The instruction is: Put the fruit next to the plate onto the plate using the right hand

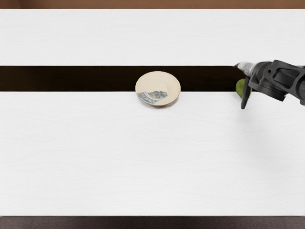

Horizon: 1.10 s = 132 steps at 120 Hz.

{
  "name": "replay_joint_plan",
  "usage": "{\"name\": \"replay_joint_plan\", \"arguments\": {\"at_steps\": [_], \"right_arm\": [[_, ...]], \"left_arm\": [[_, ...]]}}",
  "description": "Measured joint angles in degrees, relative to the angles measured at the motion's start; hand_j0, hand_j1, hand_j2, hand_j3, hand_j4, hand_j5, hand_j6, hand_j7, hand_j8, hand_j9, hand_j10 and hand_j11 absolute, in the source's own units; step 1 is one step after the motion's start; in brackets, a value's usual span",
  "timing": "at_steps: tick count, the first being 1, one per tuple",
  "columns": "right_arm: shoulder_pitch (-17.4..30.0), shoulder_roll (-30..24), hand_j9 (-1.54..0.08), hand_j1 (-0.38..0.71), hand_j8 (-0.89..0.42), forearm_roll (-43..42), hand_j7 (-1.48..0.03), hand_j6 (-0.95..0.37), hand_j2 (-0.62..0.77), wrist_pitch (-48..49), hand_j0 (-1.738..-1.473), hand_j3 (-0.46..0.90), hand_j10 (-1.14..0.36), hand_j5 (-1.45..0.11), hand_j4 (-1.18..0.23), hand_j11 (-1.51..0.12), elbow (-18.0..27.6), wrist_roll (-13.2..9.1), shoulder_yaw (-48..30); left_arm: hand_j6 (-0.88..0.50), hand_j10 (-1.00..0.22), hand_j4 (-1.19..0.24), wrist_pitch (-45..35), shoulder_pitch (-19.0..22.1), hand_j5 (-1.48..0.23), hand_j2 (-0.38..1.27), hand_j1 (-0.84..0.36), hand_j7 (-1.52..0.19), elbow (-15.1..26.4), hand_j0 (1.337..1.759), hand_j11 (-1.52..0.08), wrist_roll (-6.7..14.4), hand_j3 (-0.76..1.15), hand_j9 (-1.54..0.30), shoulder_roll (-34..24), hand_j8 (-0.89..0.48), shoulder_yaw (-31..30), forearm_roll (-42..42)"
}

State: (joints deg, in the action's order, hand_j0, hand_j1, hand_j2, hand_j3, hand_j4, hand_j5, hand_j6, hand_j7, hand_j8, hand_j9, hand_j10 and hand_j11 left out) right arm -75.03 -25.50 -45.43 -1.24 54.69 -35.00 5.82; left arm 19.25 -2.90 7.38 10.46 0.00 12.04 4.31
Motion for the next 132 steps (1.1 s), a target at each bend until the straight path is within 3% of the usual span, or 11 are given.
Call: {"name": "replay_joint_plan", "arguments": {"at_steps": [37, 73, 132], "right_arm": [[1.09, 0.32, -0.11, -0.25, -0.09, -0.49, -0.11, -0.09, -0.02, -6.3, -1.658, 0.0, -0.09, -0.11, -0.09, -0.11, -1.39, 0.0, 3.5], [1.31, 5.24, -0.14, -0.22, -0.11, -0.59, -0.14, -0.11, -0.02, -9.63, -1.658, 0.0, -0.11, -0.14, -0.11, -0.14, -7.79, 0.0, 5.76], [2.32, 9.25, -0.21, -0.16, -0.16, -0.5, -0.21, -0.17, -0.03, -9.79, -1.658, 0.0, -0.16, -0.21, -0.16, -0.21, -13.49, 0.0, 7.33]], "left_arm": [[-0.01, -0.01, -0.01, 0.0, 0.0, -0.02, 0.0, 0.33, -0.02, 0.0, 1.658, -0.02, 0.0, 0.0, -0.02, 0.0, -0.01, 0.0, 0.0], [-0.01, -0.01, -0.01, 0.0, -0.62, -0.02, 0.0, 0.33, -0.02, 0.0, 1.658, -0.02, 0.0, 0.0, -0.02, 0.0, -0.01, 0.0, 0.0], [-0.01, -0.01, -0.01, 0.0, -0.7, -0.02, 0.0, 0.33, -0.02, 0.0, 1.658, -0.02, 0.0, 0.0, -0.02, 0.0, -0.01, 0.0, 0.0]]}}
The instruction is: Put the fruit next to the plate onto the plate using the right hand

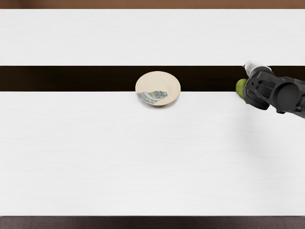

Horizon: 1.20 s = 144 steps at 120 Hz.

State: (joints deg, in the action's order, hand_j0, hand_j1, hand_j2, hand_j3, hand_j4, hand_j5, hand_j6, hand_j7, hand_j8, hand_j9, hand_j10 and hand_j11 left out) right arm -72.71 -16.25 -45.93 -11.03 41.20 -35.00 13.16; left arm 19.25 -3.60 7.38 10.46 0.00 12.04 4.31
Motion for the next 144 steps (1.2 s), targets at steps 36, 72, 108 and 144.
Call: {"name": "replay_joint_plan", "arguments": {"at_steps": [36, 72, 108, 144], "right_arm": [[1.17, 0.82, -0.28, -0.09, -0.22, -0.02, -0.28, -0.22, -0.04, 0.0, -1.658, 0.0, -0.22, -0.28, -0.22, -0.28, -0.51, 0.0, 0.1], [1.58, 0.95, -0.36, -0.02, -0.28, -0.1, -0.36, -0.28, -0.05, 0.03, -1.658, 0.0, -0.28, -0.36, -0.28, -0.36, -1.03, 0.0, 0.11], [1.68, 0.96, -0.41, 0.03, -0.32, -0.11, -0.41, -0.32, -0.06, 0.04, -1.658, 0.0, -0.32, -0.41, -0.32, -0.41, -0.95, 0.0, 0.12], [1.68, 0.97, -0.5, 0.11, -0.39, -0.12, -0.5, -0.35, -0.07, -0.03, -1.658, 0.0, -0.39, -0.5, -0.39, -0.5, -0.83, 0.0, 0.07]], "left_arm": [[-0.01, -0.01, -0.01, 0.0, 0.0, -0.02, 0.0, 0.33, -0.02, 0.0, 1.658, -0.02, 0.0, 0.0, -0.02, 0.0, -0.01, 0.0, 0.0], [-0.01, -0.01, -0.01, 0.0, 0.0, -0.02, 0.0, 0.33, -0.02, 0.0, 1.658, -0.02, 0.0, 0.0, -0.02, 0.0, -0.01, 0.0, 0.0], [-0.01, -0.01, -0.01, 0.0, 0.0, -0.02, 0.0, 0.33, -0.02, 0.0, 1.658, -0.02, 0.0, 0.0, -0.02, 0.0, -0.01, 0.0, 0.0], [-0.01, -0.01, -0.01, 0.0, 0.0, -0.02, 0.0, 0.33, -0.02, 0.0, 1.658, -0.02, 0.0, 0.0, -0.02, 0.0, -0.01, 0.0, 0.0]]}}
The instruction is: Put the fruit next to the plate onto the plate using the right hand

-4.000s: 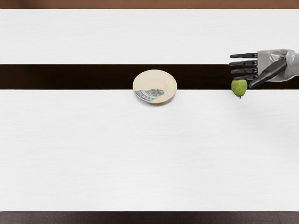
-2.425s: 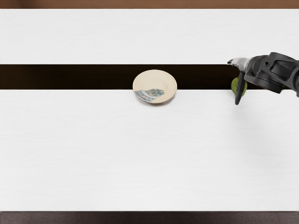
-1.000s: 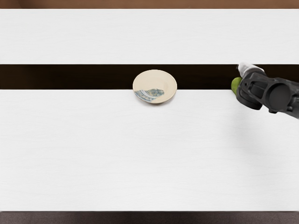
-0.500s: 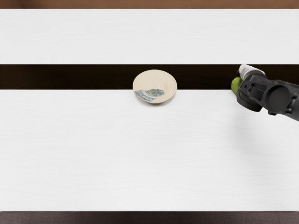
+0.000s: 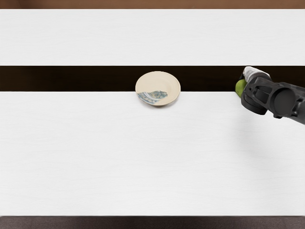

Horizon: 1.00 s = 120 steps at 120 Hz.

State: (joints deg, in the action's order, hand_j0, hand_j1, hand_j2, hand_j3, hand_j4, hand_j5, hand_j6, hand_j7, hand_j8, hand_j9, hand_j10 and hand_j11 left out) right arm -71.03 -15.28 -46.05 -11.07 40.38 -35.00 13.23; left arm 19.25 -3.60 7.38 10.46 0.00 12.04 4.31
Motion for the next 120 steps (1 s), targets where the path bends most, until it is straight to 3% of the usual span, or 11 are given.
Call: {"name": "replay_joint_plan", "arguments": {"at_steps": [75, 120], "right_arm": [[0.07, 0.06, -0.63, 0.2, -0.5, -0.12, -0.63, -0.35, -0.01, -0.06, -1.657, 0.0, -0.5, -0.63, -0.44, -0.62, 0.11, -0.06, -0.06], [0.32, 0.1, -0.74, 0.34, -0.44, -0.42, -0.74, -0.29, 0.25, -0.21, -1.654, 0.0, -0.58, -0.73, -0.38, -0.74, 0.24, -0.07, -0.23]], "left_arm": [[-0.01, -0.01, -0.01, 0.0, 0.0, -0.02, 0.0, 0.33, -0.02, 0.0, 1.658, -0.02, 0.0, 0.0, -0.02, 0.0, -0.01, 0.0, 0.0], [-0.01, -0.01, -0.01, 0.0, 0.0, -0.02, 0.0, 0.33, -0.02, 0.0, 1.658, -0.02, 0.0, 0.0, -0.02, 0.0, -0.01, 0.0, 0.0]]}}
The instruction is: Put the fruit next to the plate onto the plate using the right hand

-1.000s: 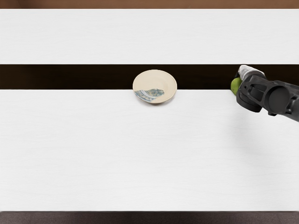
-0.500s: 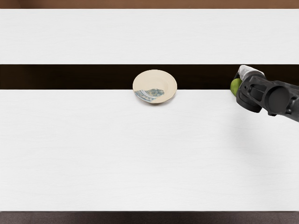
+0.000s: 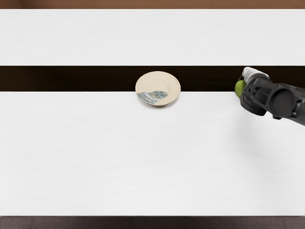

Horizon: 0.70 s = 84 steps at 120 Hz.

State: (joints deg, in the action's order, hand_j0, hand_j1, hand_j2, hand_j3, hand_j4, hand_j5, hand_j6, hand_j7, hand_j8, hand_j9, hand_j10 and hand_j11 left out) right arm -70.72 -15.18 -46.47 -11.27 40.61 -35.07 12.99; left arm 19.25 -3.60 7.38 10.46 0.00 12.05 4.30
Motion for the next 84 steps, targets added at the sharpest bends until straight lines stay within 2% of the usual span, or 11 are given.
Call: {"name": "replay_joint_plan", "arguments": {"at_steps": [32, 56, 84], "right_arm": [[0.06, -0.03, -0.78, 0.35, -0.42, -0.07, -0.79, -0.26, 0.28, 0.09, -1.651, 0.0, -0.63, -0.77, -0.35, -0.78, 0.1, -0.08, -0.3], [-0.1, -0.51, -0.79, 0.28, -0.46, 0.56, -0.81, -0.31, 0.19, 0.93, -1.65, 0.0, -0.65, -0.78, -0.41, -0.79, 0.79, -0.1, -1.37], [-0.35, -4.86, -0.82, 0.24, -0.57, 1.13, -0.83, -0.45, 0.37, 1.45, -1.653, 0.0, -0.65, -0.81, -0.55, -0.82, 5.81, 0.05, -3.73]], "left_arm": [[-0.01, -0.01, -0.01, 0.0, 0.0, -0.02, 0.0, 0.33, -0.02, 0.0, 1.658, -0.02, 0.0, 0.0, -0.02, 0.0, -0.01, 0.0, 0.0], [-0.01, -0.01, -0.01, 0.0, -0.35, -0.02, 0.0, 0.33, -0.02, 0.0, 1.658, -0.02, 0.0, 0.0, -0.02, 0.0, -0.01, 0.0, 0.0], [-0.01, -0.01, -0.01, 0.0, -0.35, -0.02, 0.0, 0.33, -0.02, 0.0, 1.658, -0.02, 0.0, 0.0, -0.02, 0.0, -0.01, 0.0, 0.0]]}}
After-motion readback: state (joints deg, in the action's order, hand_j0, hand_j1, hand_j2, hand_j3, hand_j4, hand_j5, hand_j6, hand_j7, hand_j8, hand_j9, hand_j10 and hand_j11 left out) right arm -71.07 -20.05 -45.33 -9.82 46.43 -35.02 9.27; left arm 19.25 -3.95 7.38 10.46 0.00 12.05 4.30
